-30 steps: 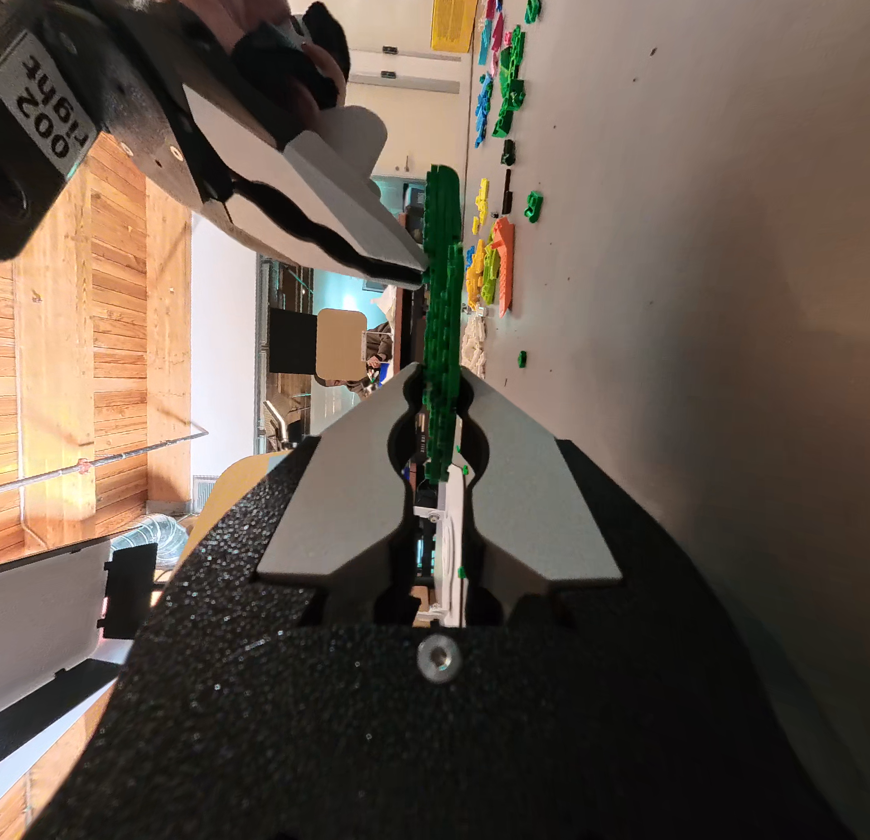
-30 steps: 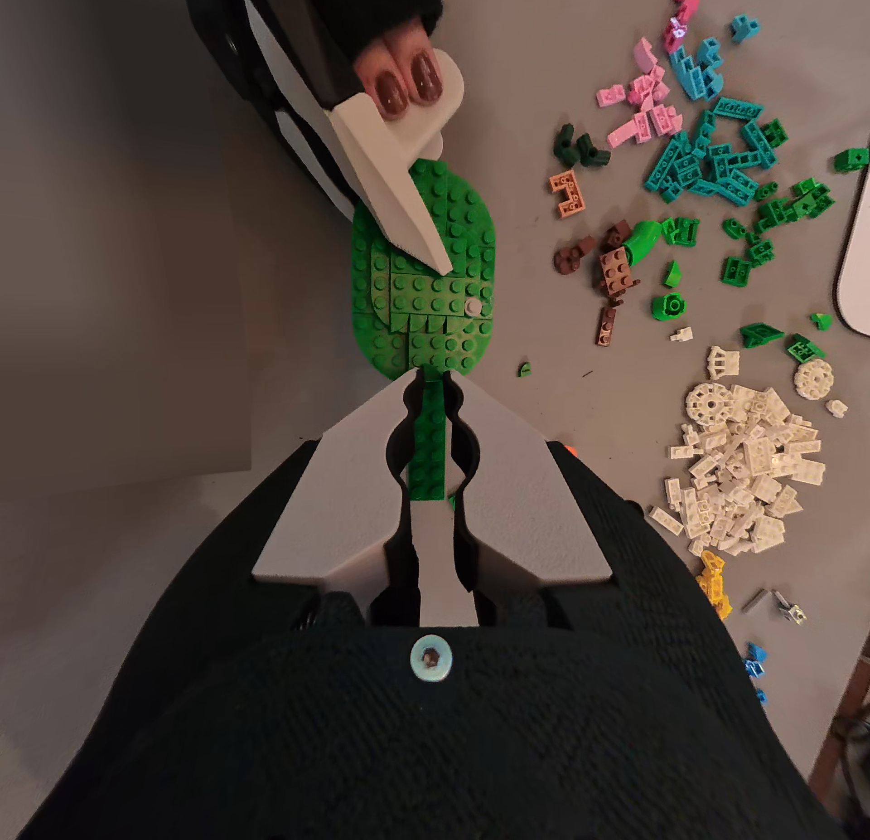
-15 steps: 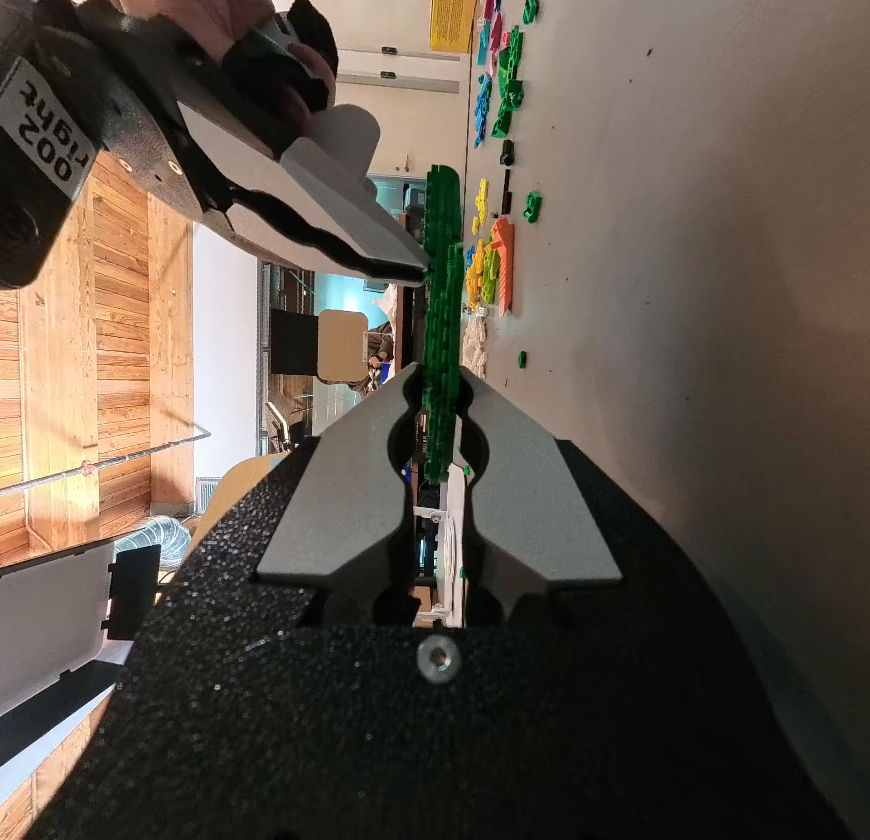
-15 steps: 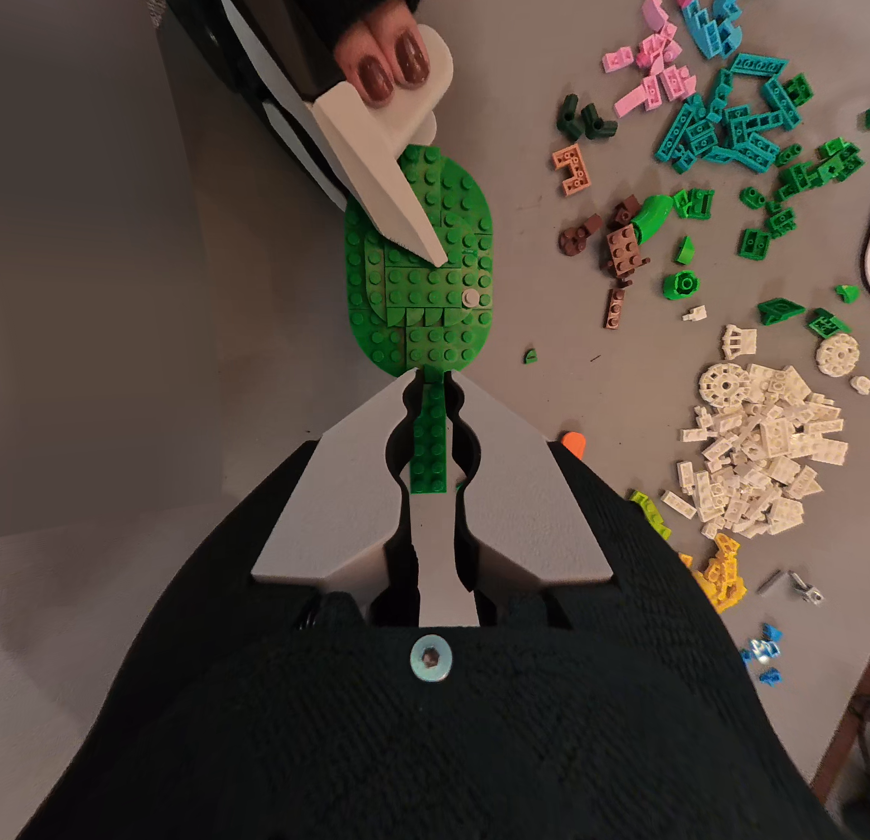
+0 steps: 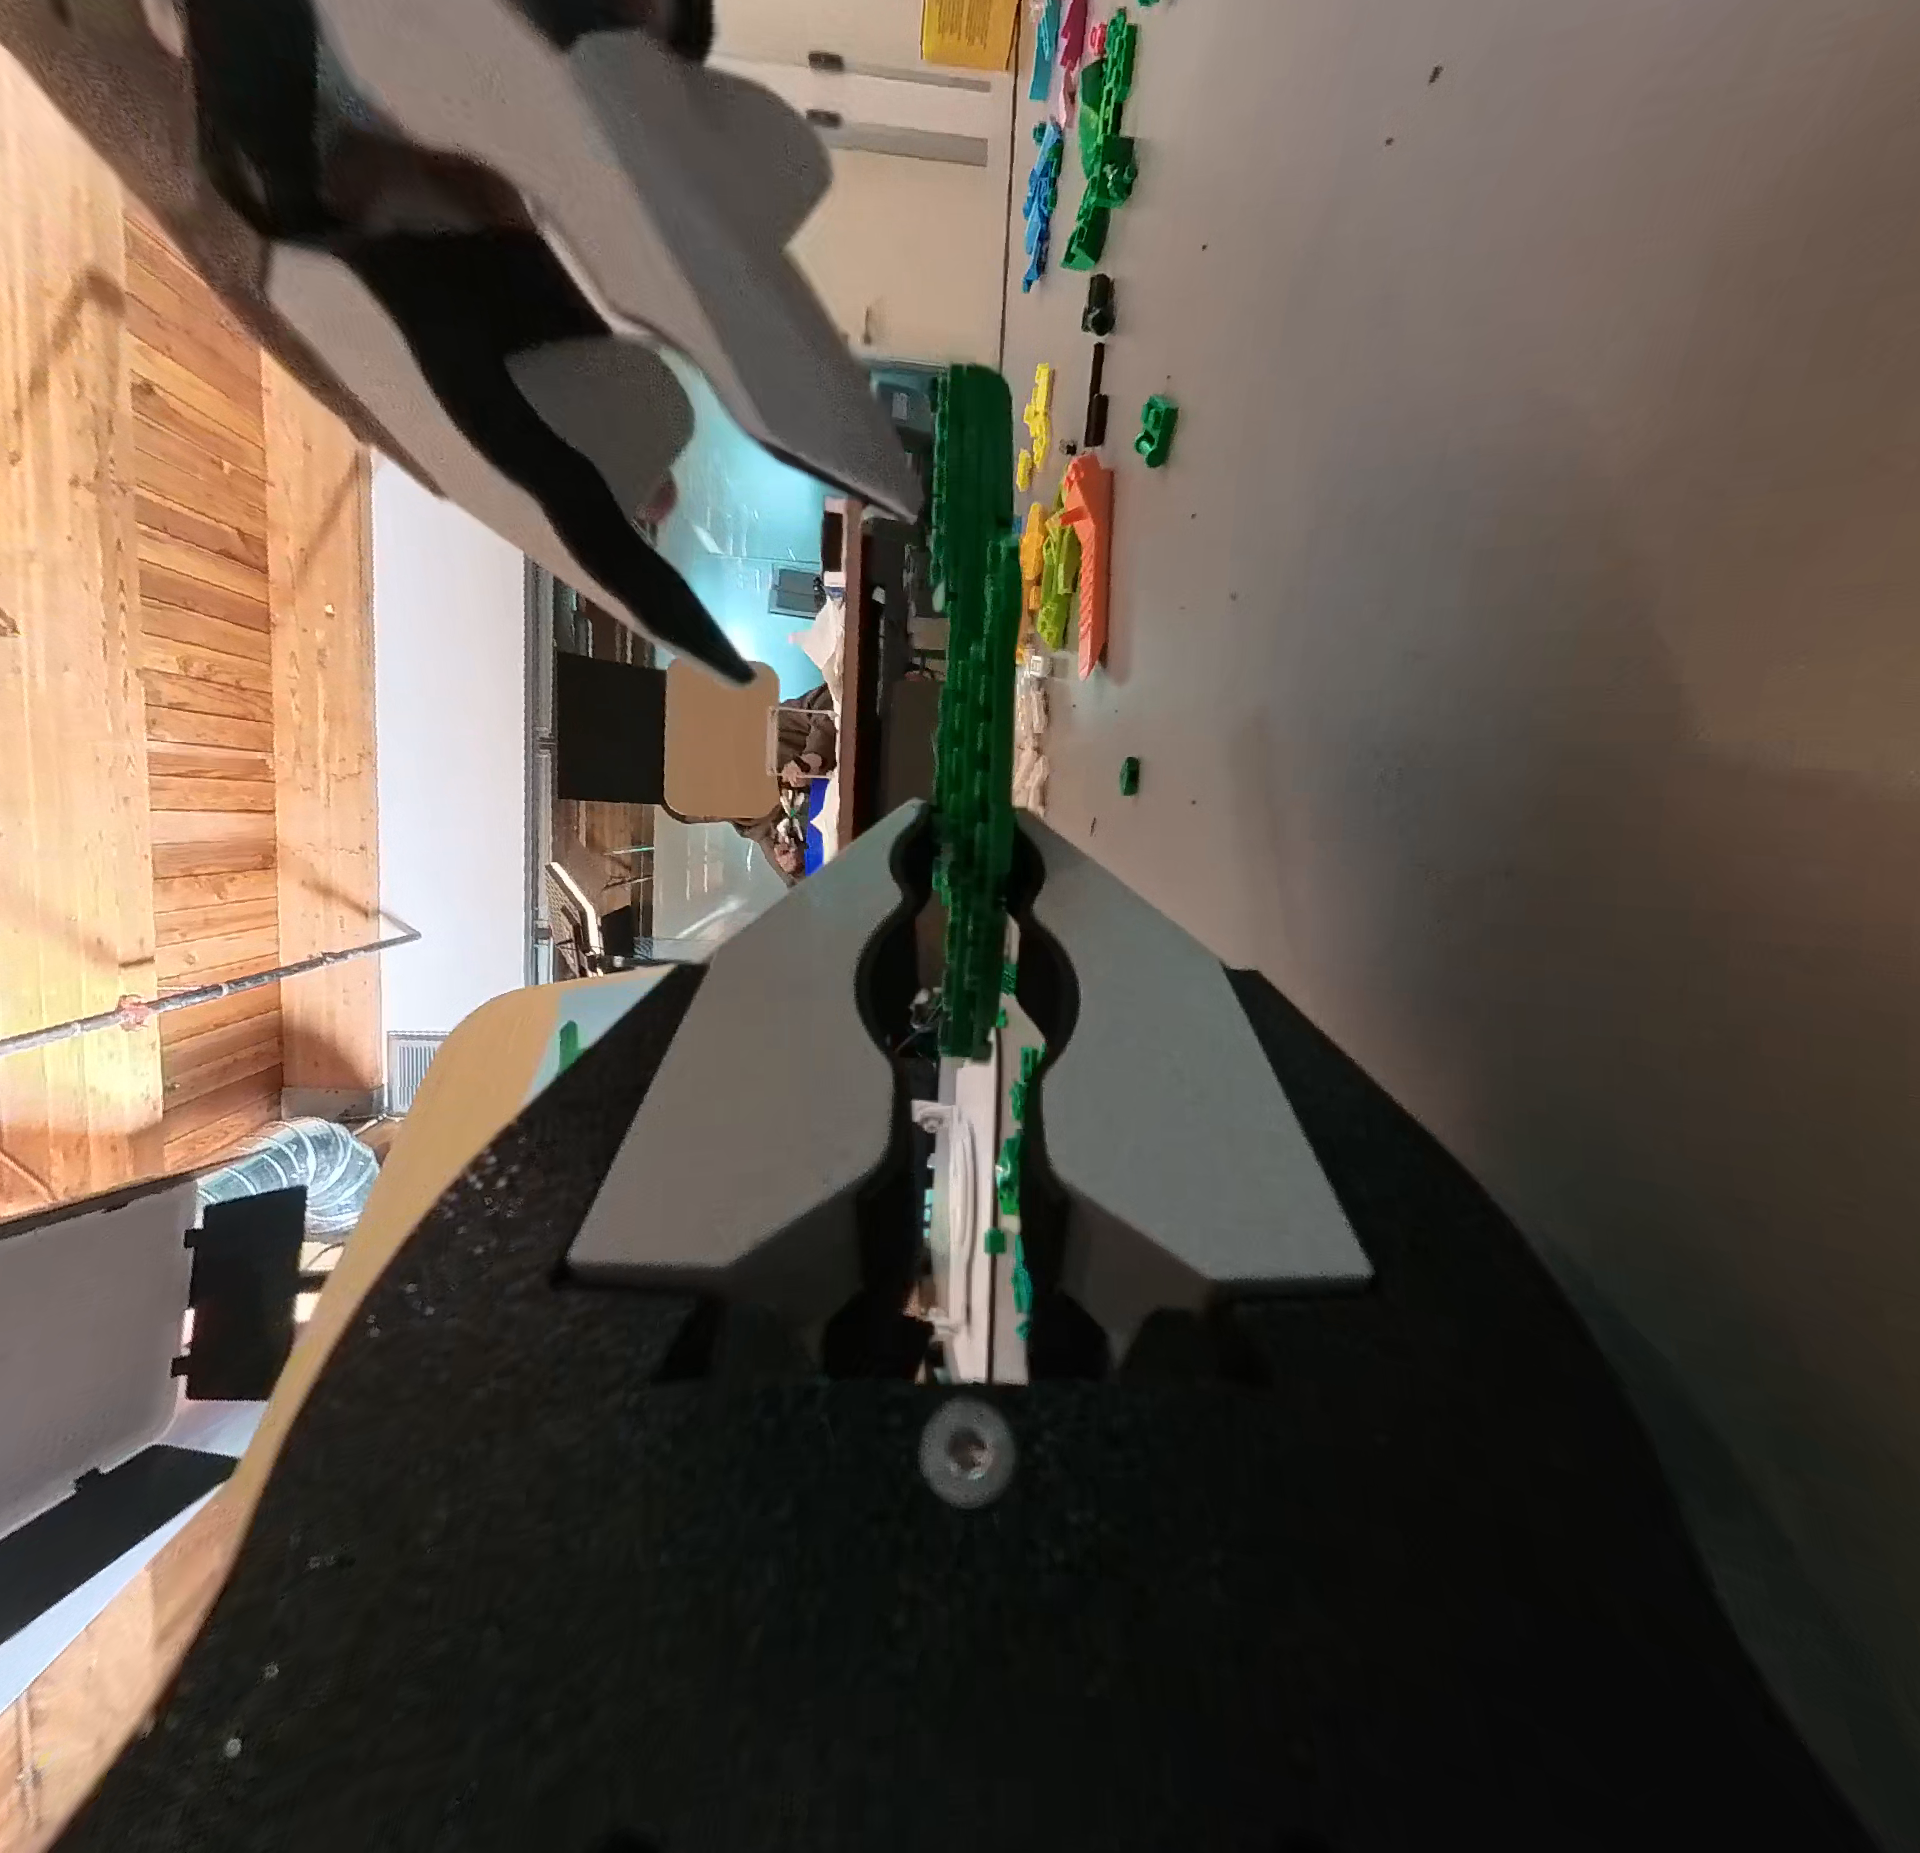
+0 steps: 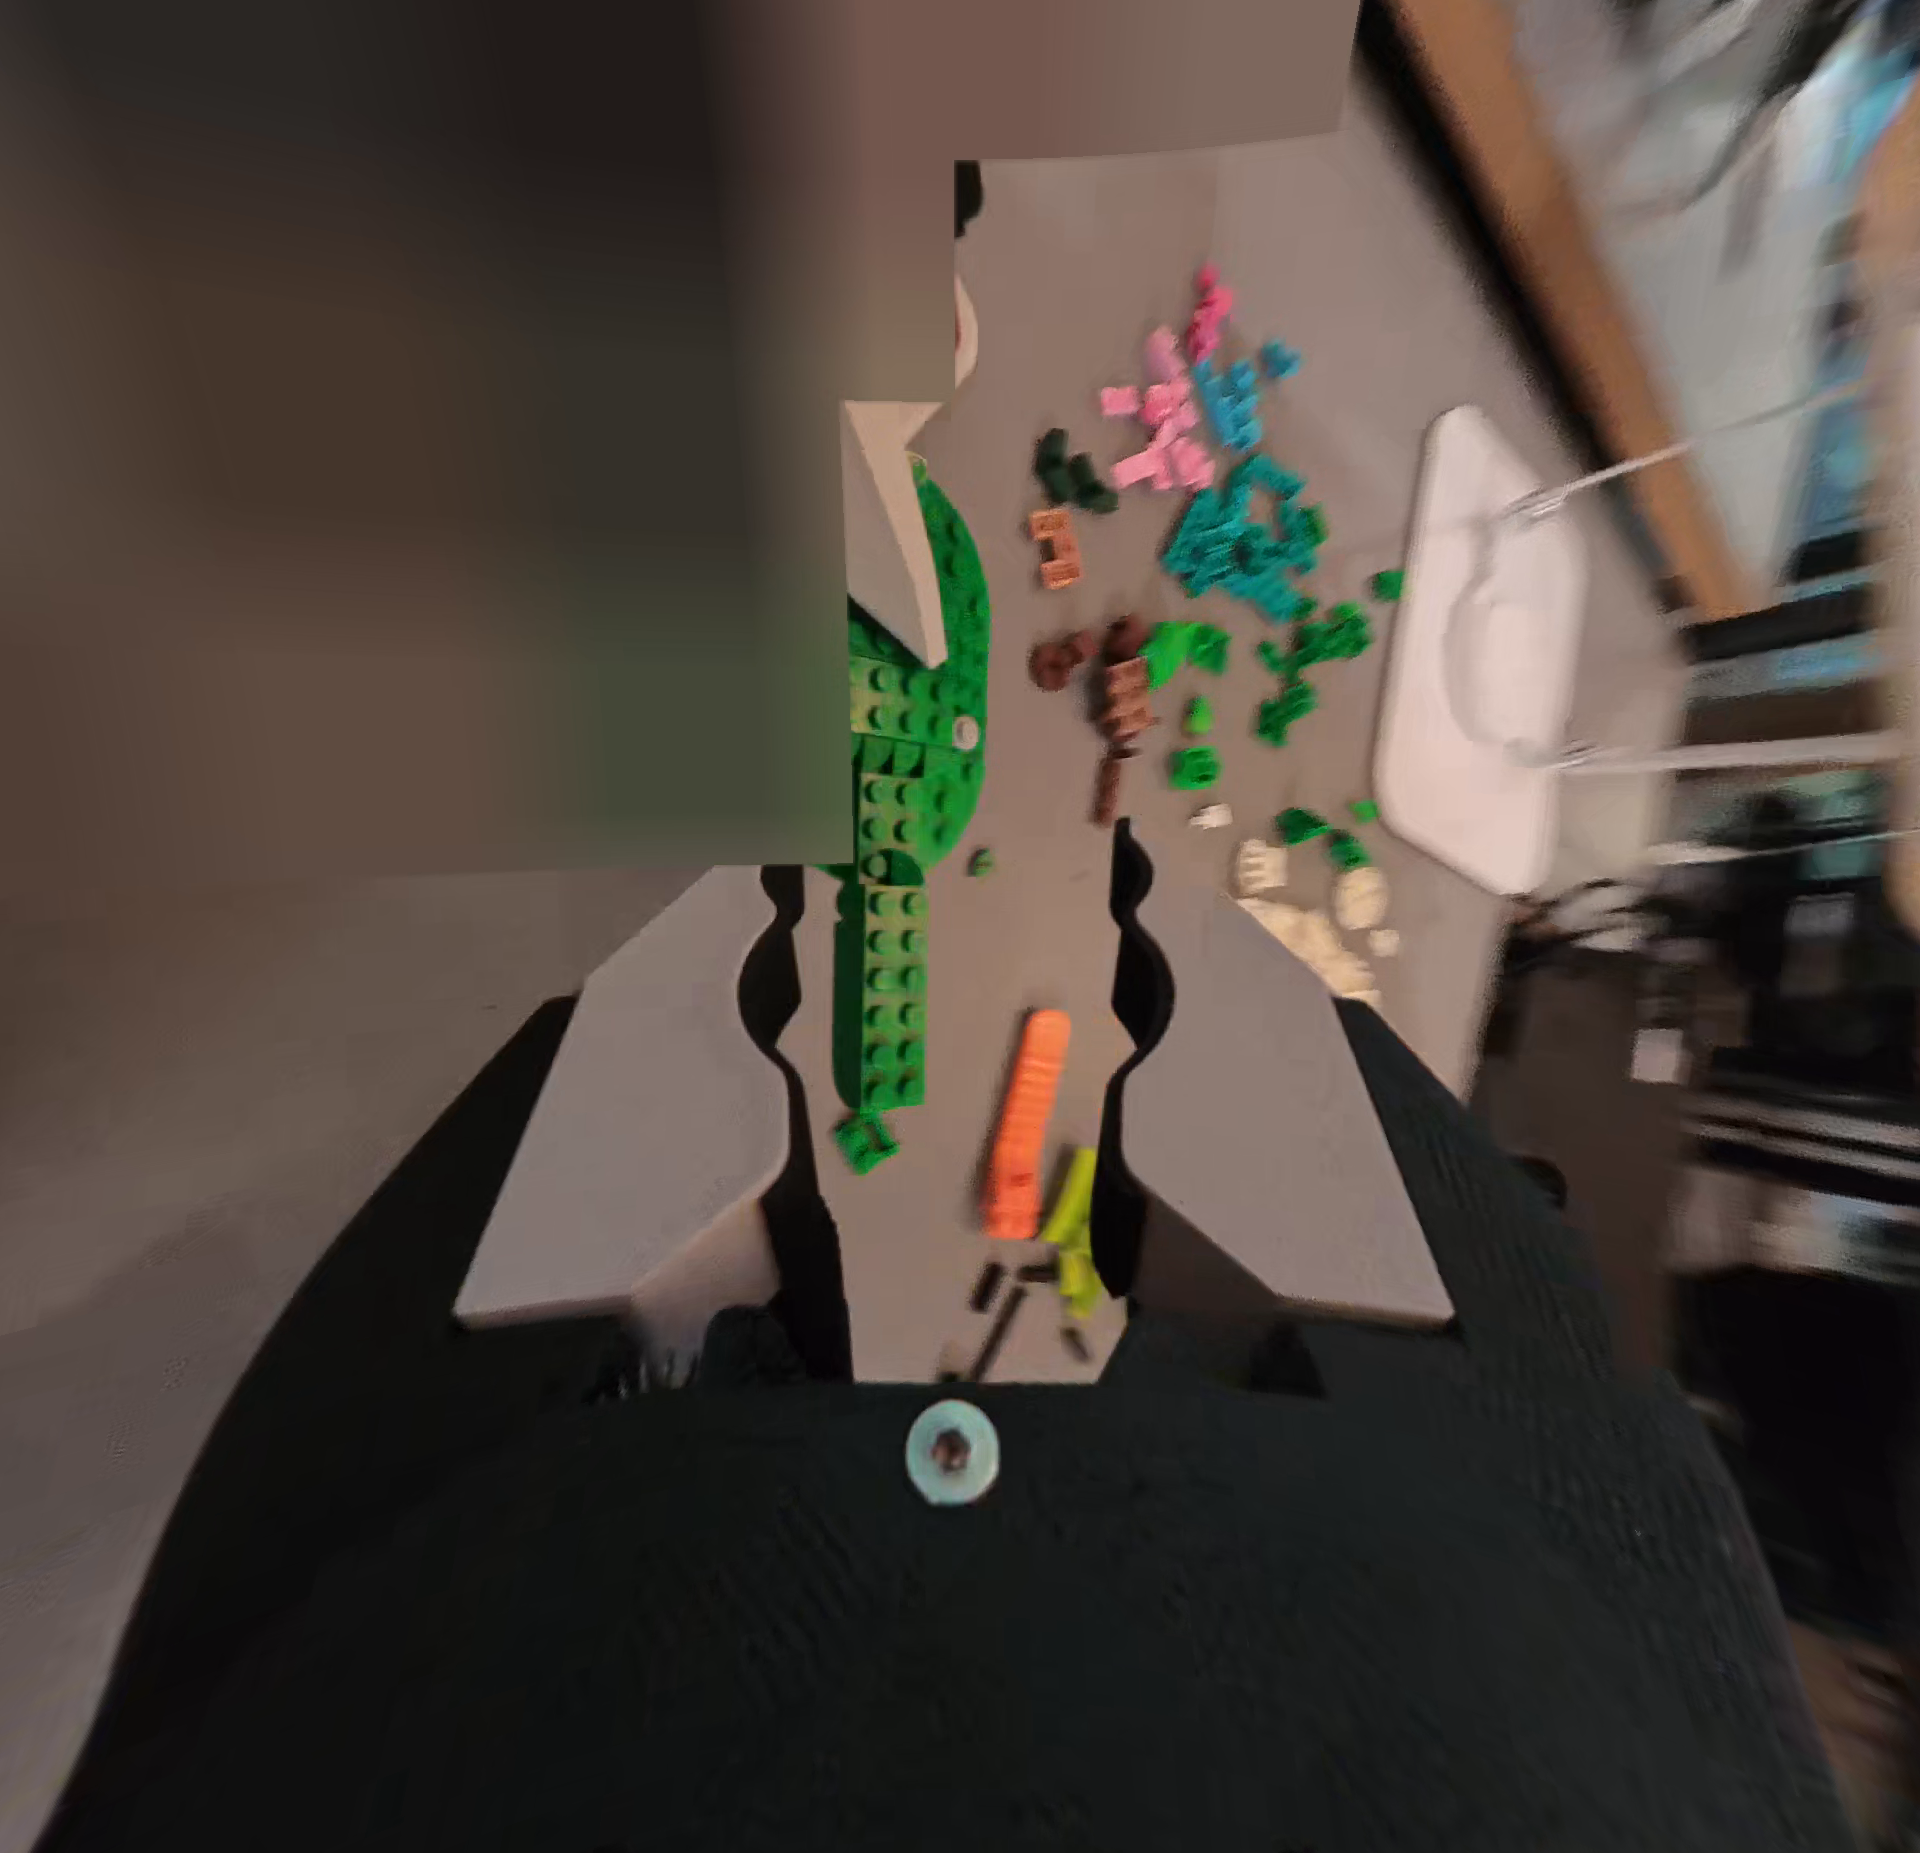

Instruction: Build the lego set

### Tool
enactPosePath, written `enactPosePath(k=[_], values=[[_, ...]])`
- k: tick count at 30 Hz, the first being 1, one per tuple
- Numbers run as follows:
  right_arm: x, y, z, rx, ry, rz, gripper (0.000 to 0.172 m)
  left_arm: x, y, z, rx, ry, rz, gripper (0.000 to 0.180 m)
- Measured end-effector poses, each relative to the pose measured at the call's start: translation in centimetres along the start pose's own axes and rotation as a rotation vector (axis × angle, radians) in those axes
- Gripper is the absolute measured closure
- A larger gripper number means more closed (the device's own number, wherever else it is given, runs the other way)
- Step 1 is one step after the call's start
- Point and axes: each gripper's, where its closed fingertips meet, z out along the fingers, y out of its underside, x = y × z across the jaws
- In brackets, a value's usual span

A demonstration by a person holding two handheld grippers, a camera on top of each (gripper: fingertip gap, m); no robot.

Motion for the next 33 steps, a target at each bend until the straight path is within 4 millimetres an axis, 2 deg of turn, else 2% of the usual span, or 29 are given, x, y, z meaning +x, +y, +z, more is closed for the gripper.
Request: enactPosePath(k=[4, 7, 10, 18, 24, 28, 33], values=[[-0.9, 1.2, 0.7, -0.089, 0.259, -0.335, 0.114, -0.1, 0.6, 0.1, -0.028, 0.012, -0.057, 0.171], [-1.8, 1.9, 1.6, -0.133, 0.342, -0.405, 0.117, -0.1, 0.9, 0.1, -0.039, 0.026, -0.092, 0.171], [-1.3, 2.7, 2.1, -0.218, 0.418, -0.489, 0.127, 0.1, 0.8, 0.1, -0.037, 0.035, -0.098, 0.171], [-0.7, 2.5, 2.6, -0.244, 0.499, -0.647, 0.153, 0.0, 0.4, -0.1, -0.025, 0.048, -0.122, 0.171], [-0.6, 2.2, 2.2, -0.249, 0.531, -0.736, 0.156, -0.1, 0.4, -0.2, -0.014, 0.065, -0.193, 0.171], [-0.7, 2.0, 2.0, -0.224, 0.528, -0.757, 0.156, -0.1, 0.3, -0.3, -0.007, 0.057, -0.171, 0.171], [-1.2, 2.2, 2.1, -0.222, 0.445, -0.840, 0.157, 0.2, -0.1, -0.4, 0.003, 0.074, -0.153, 0.171]])
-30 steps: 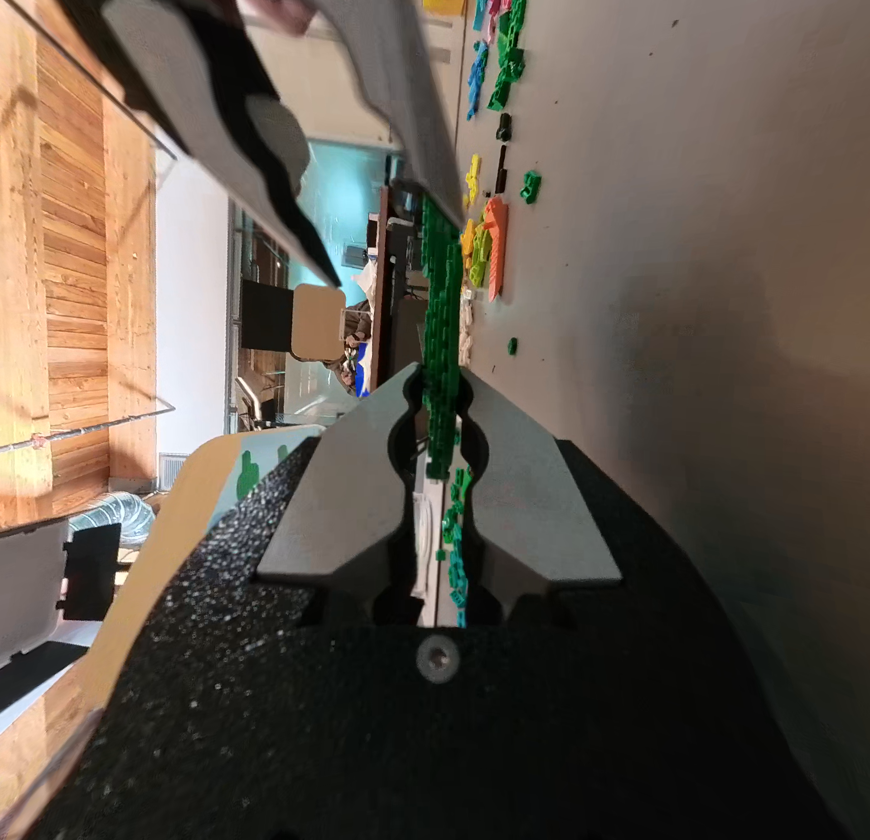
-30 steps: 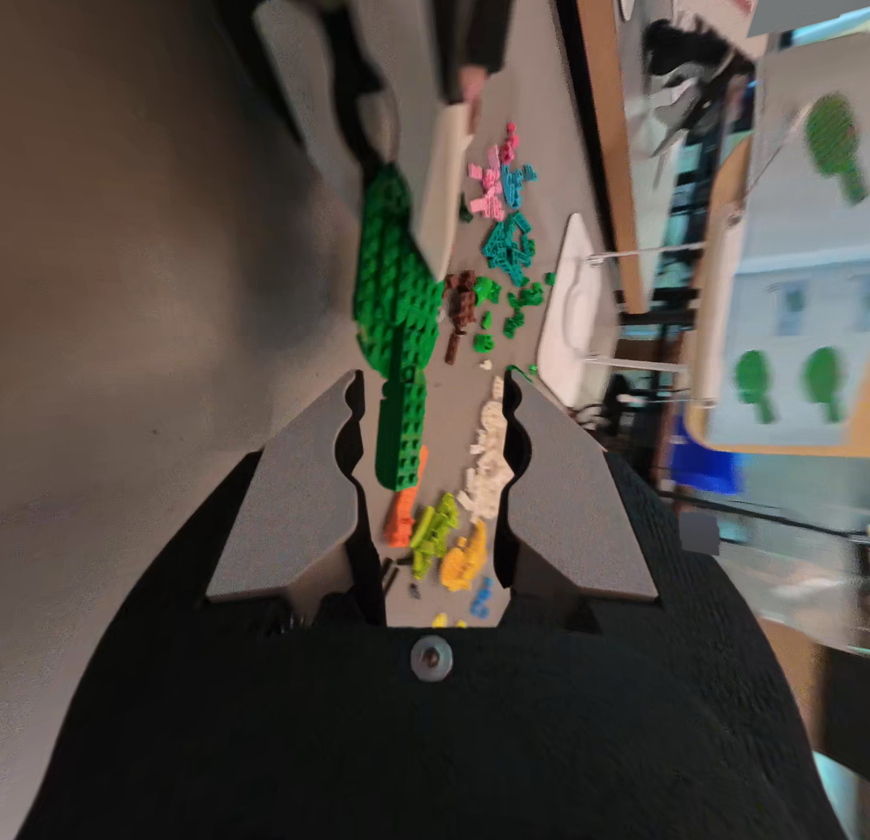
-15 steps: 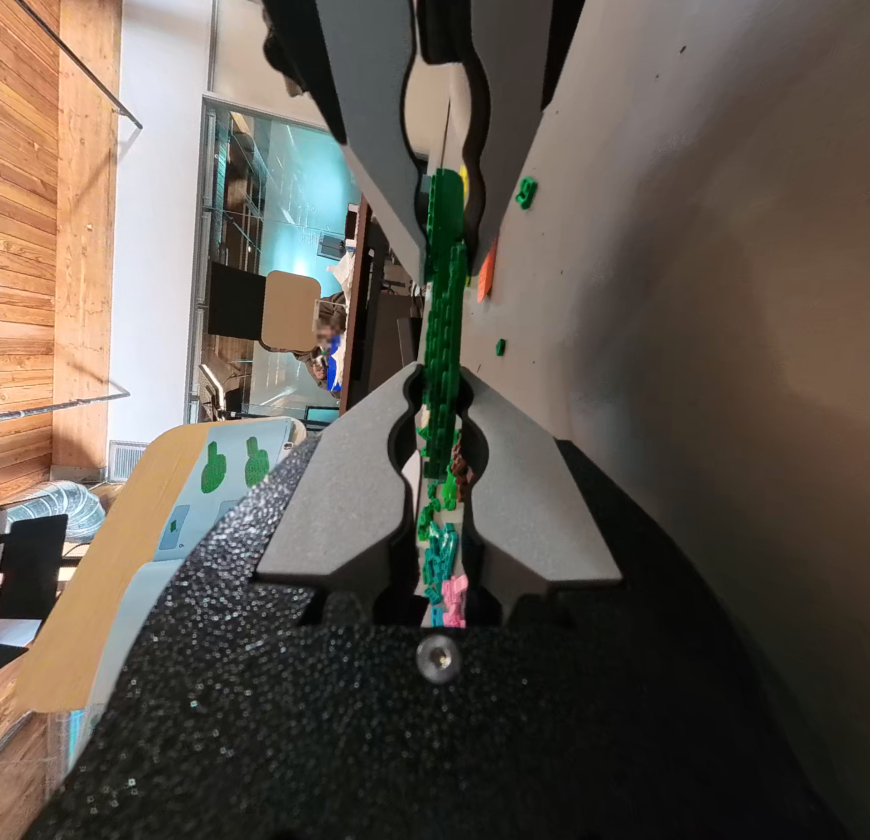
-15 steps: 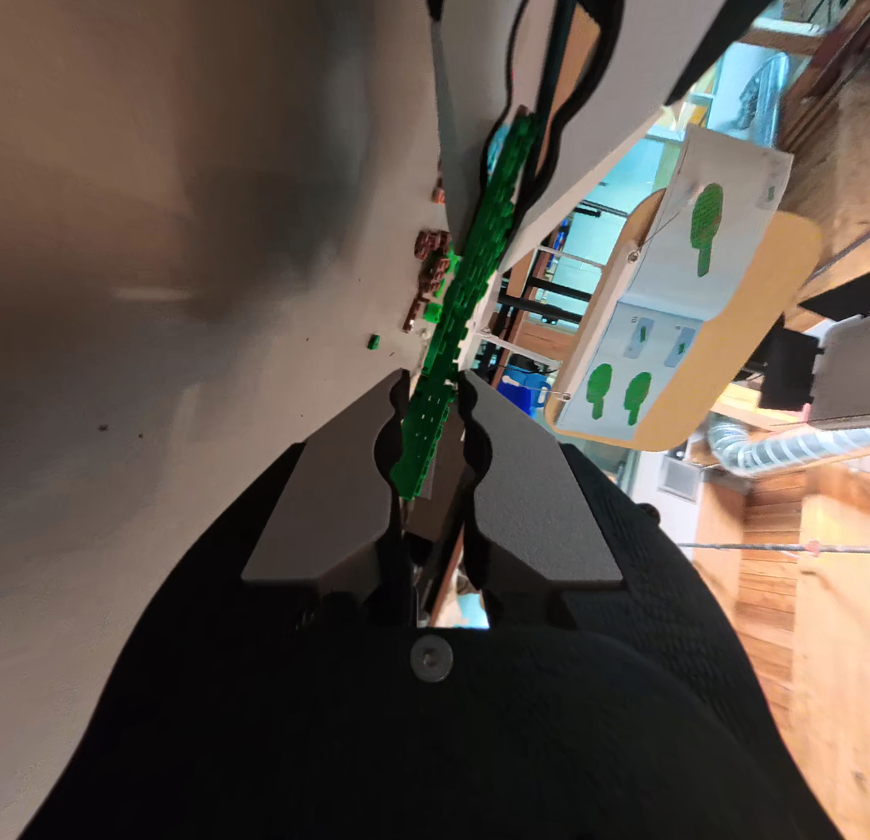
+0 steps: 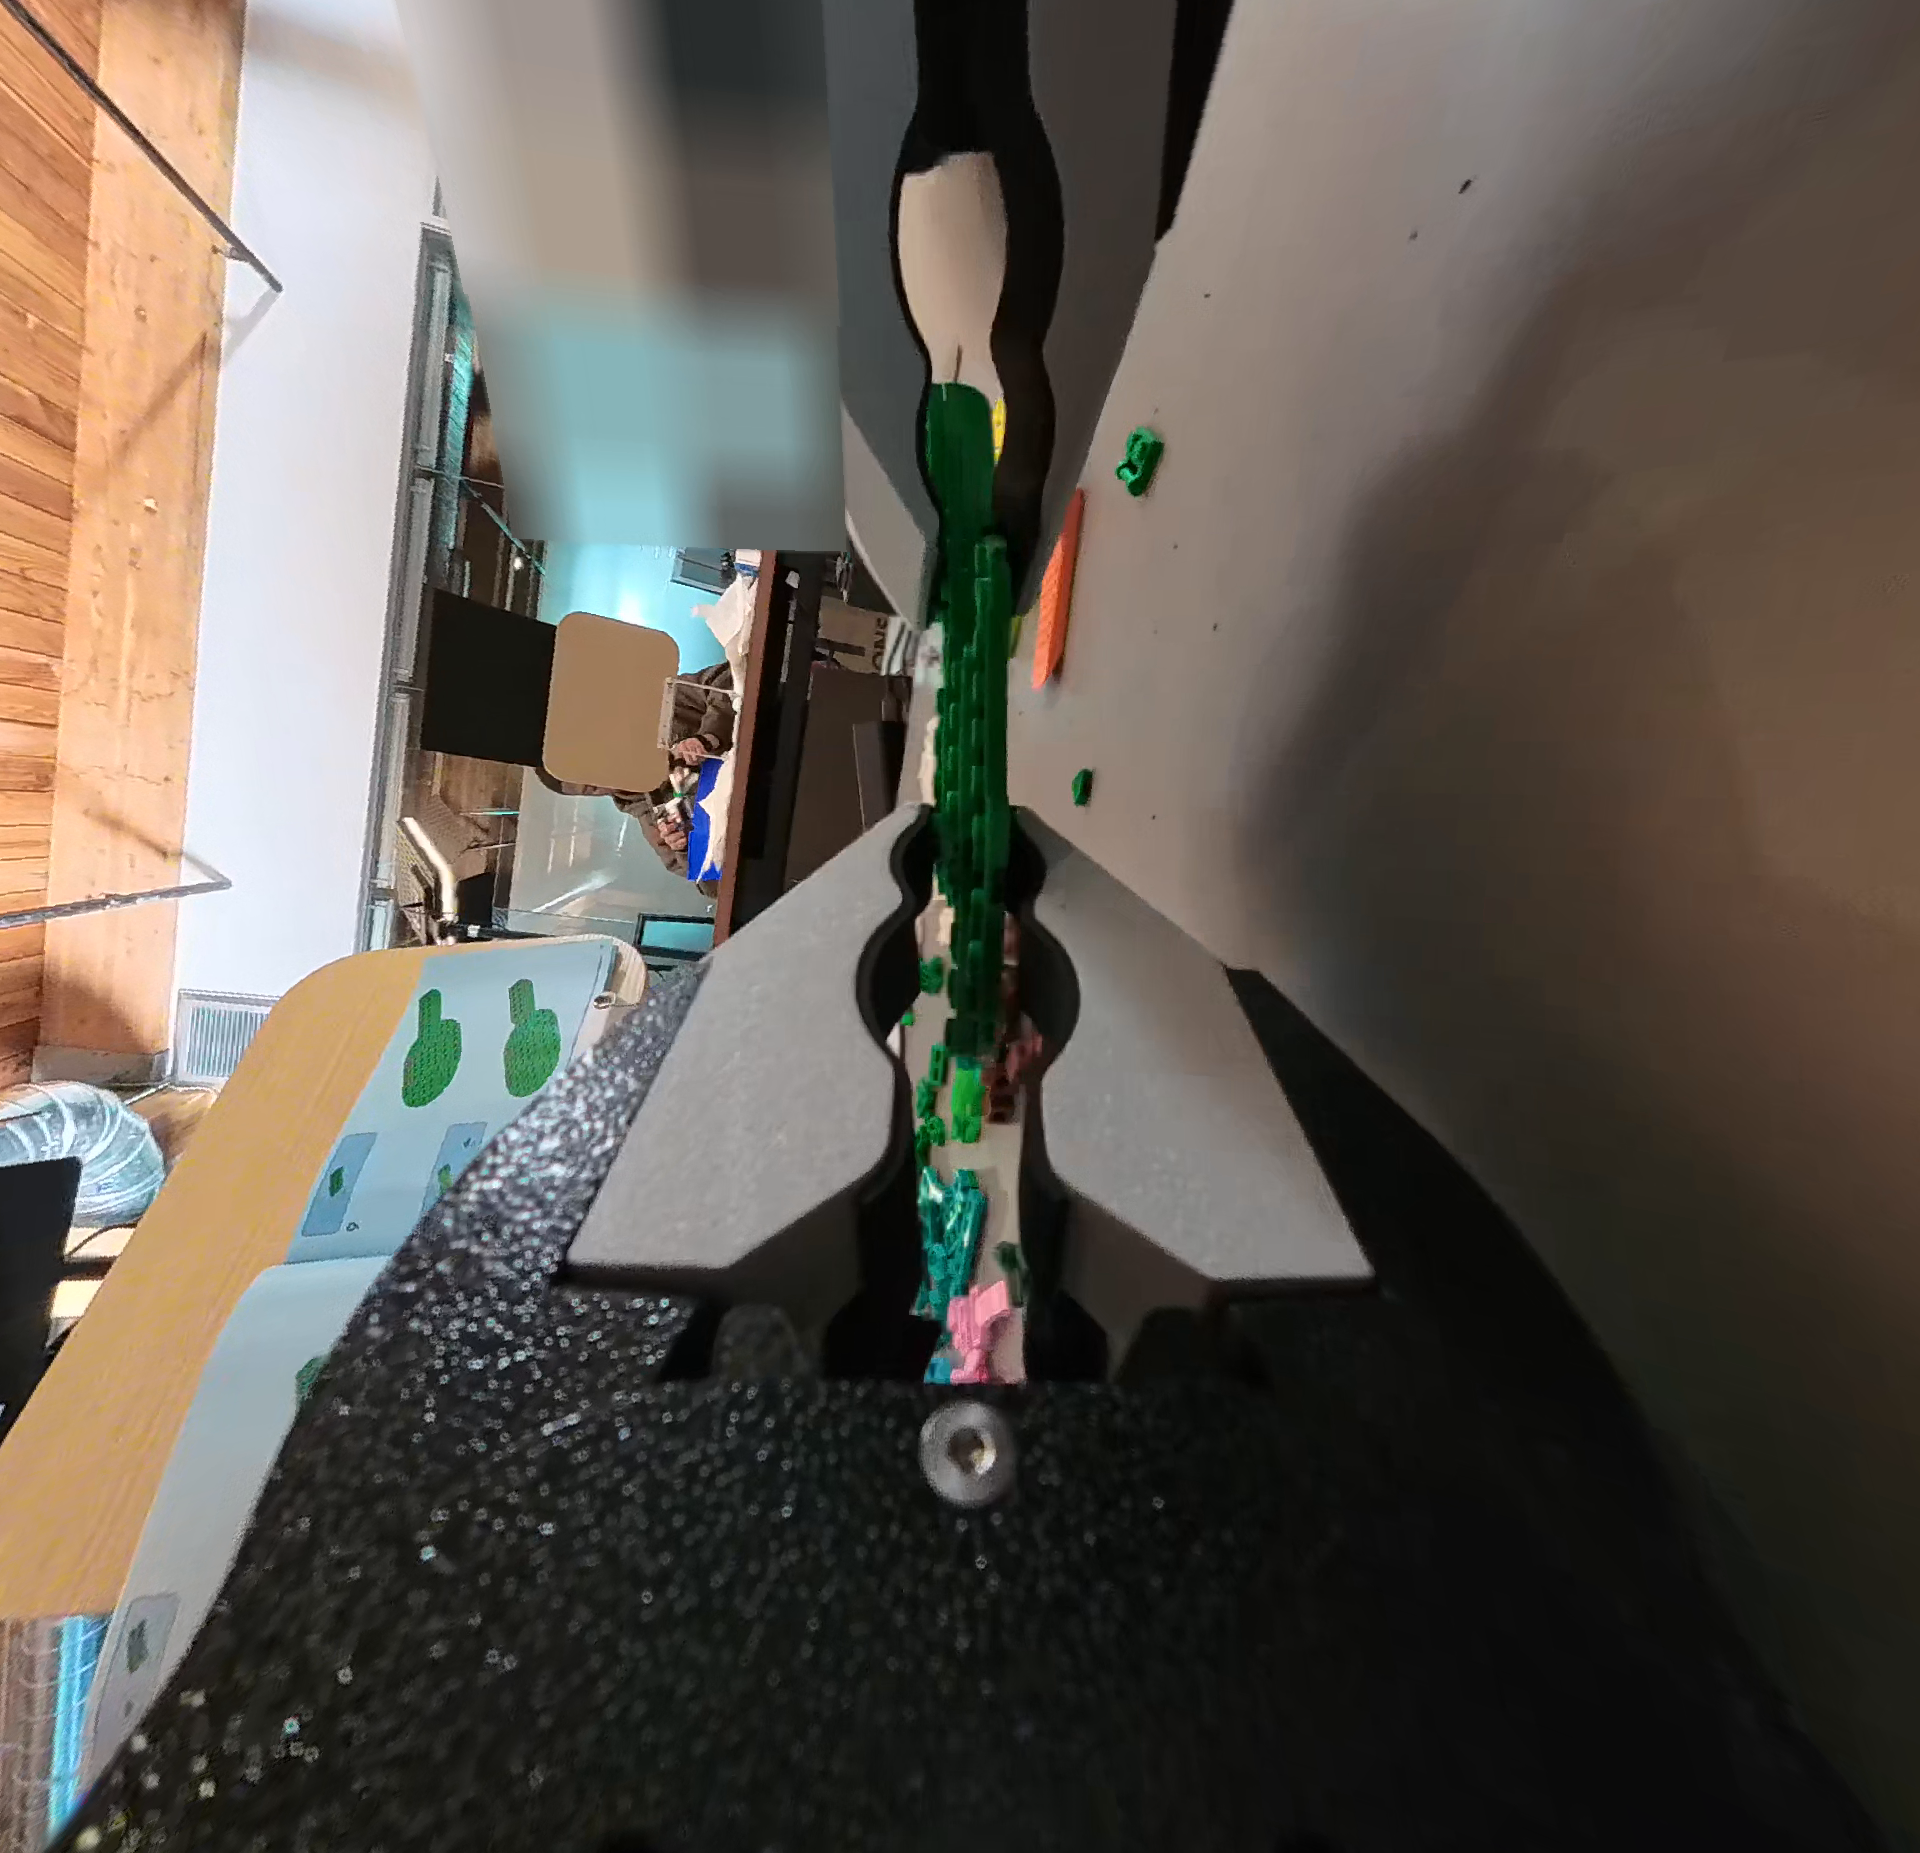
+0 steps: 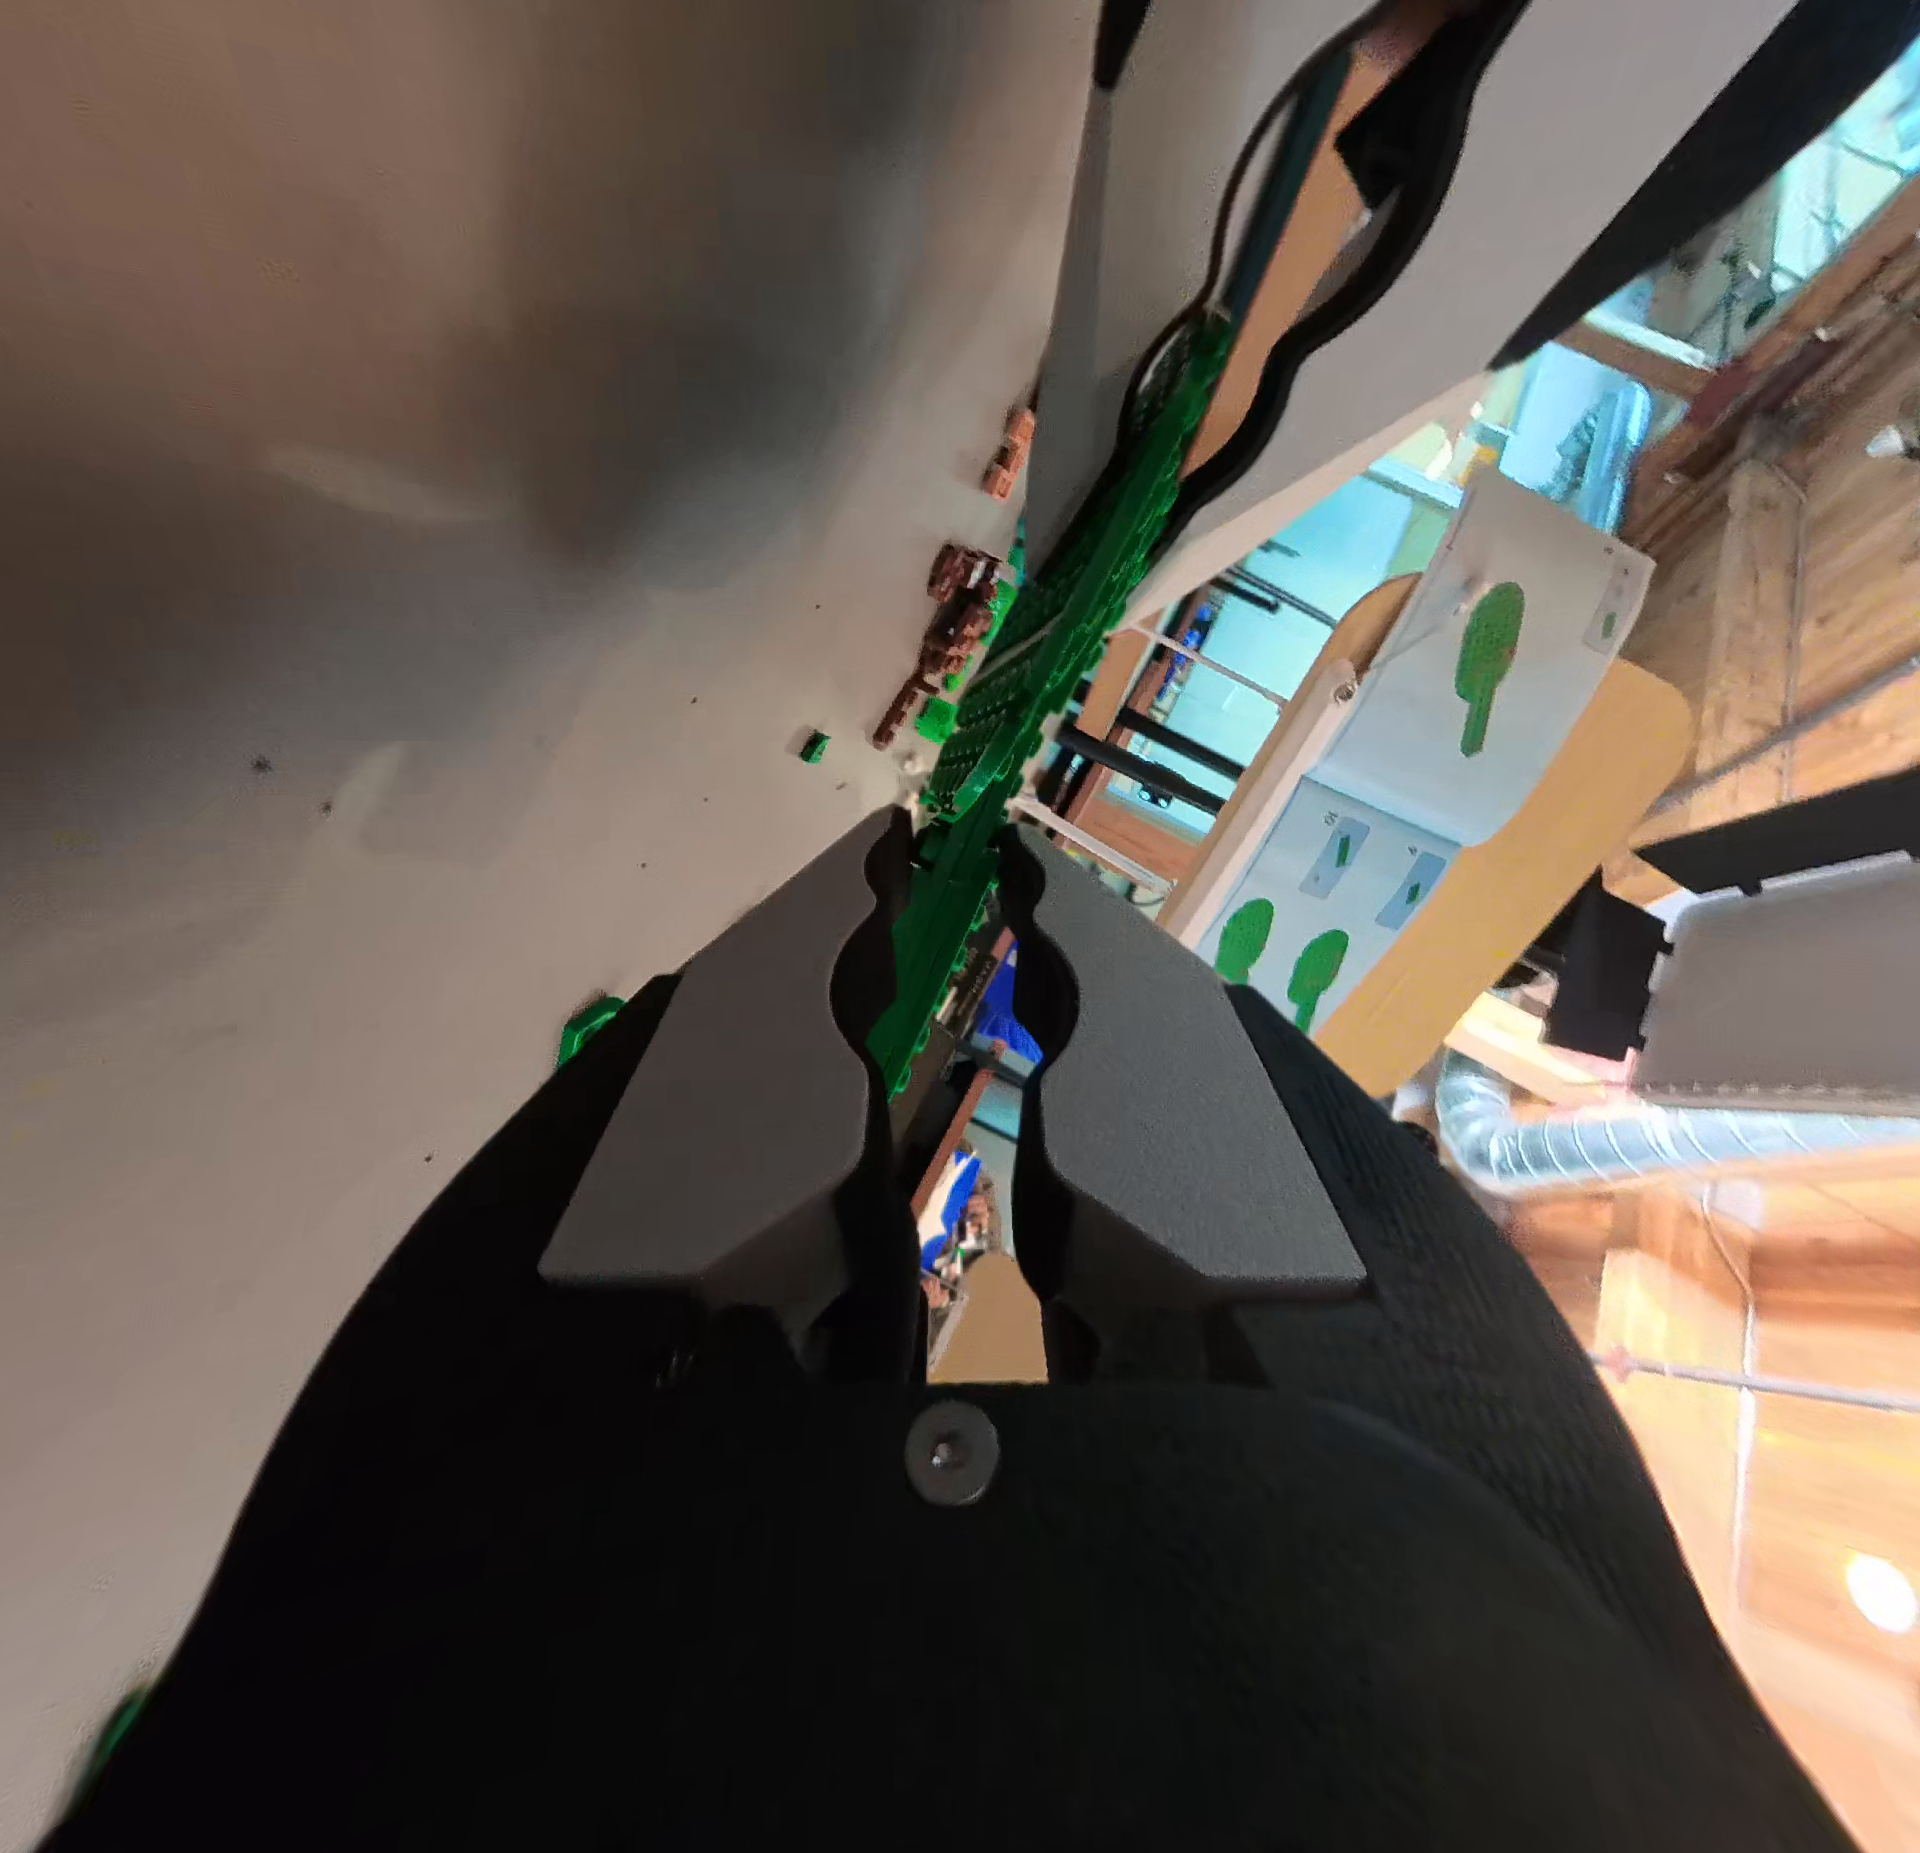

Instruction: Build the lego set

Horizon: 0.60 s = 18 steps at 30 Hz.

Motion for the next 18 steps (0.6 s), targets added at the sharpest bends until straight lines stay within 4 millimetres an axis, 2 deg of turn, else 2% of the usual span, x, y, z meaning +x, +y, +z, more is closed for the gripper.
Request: enactPosePath(k=[3, 10, 18], values=[[-0.09, -0.05, 0.01, 0.014, -0.026, -0.001, 0.157, 0.13, -0.04, -0.01, 0.003, 0.013, -0.018, 0.171], [-0.21, -0.33, 0.05, 0.048, -0.062, 0.254, 0.153, 0.13, -0.01, 0.03, 0.007, 0.020, -0.038, 0.171], [-0.34, -0.29, 0.06, 0.045, -0.050, 0.277, 0.141, 0.26, 0.07, 0.10, 0.005, 0.028, -0.043, 0.171]])
